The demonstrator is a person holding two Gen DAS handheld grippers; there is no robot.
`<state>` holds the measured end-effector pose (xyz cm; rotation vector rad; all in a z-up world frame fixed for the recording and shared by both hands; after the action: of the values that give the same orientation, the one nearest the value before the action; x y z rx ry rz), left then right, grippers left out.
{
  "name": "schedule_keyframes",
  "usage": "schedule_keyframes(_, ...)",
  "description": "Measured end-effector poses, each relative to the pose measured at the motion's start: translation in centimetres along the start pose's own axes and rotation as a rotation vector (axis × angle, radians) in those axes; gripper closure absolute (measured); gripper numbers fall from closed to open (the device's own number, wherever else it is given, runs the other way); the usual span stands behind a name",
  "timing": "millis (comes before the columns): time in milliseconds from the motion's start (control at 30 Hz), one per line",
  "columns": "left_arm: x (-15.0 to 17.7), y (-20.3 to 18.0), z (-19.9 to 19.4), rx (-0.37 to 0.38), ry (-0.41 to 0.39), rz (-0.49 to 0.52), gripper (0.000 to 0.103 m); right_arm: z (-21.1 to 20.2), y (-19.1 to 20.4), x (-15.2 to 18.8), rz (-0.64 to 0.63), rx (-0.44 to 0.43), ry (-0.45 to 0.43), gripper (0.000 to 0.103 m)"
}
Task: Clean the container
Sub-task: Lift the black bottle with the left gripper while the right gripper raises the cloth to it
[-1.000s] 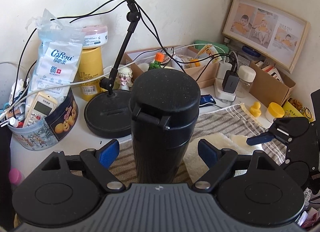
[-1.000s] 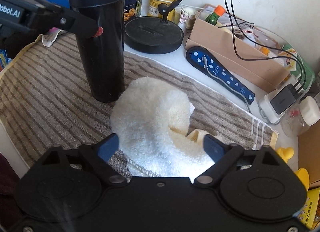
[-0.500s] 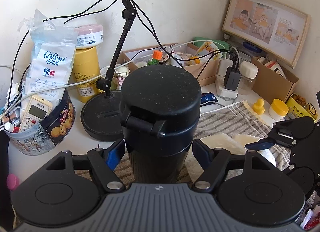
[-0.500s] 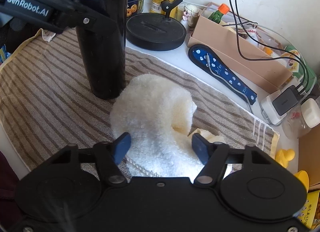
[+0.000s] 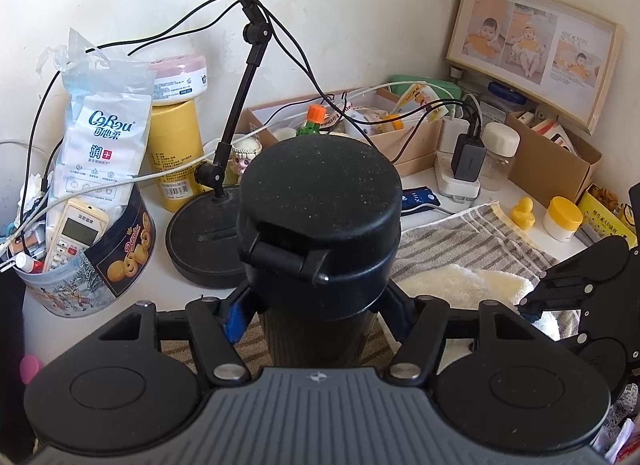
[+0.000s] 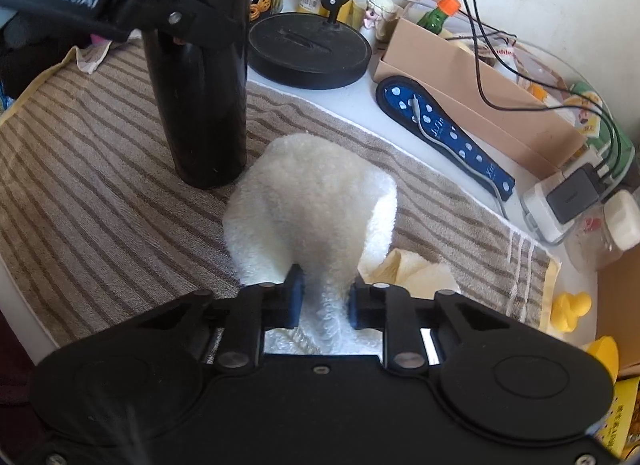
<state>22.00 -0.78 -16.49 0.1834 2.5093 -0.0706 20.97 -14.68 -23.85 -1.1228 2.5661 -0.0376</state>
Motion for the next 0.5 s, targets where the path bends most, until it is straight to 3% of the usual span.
schedule_keyframes(300, 1.1, -0.3, -0.8, 0.027, -0.027, 0.017, 0.04, -2.0, -0.5, 0.4, 0.076, -0.047, -0.035, 0.087)
schedule_keyframes(500, 1.5, -1.0, -1.1, 0.02, -0.043, 0.059, 0.039, -5.3, -2.0, 0.1, 0.198, -0.114, -0.105, 0.088)
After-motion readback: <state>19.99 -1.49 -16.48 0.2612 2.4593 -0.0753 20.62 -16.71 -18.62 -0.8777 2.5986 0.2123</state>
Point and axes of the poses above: each gripper's, at about its wrist camera, not at the fingertips, and z roughly the way its jaws point, y to its left, x to its underside, the point moved 9 cm from there along z, roughly the way its jaws point, and after that the axes turned 12 degrees about y, right-handed, at the moved point
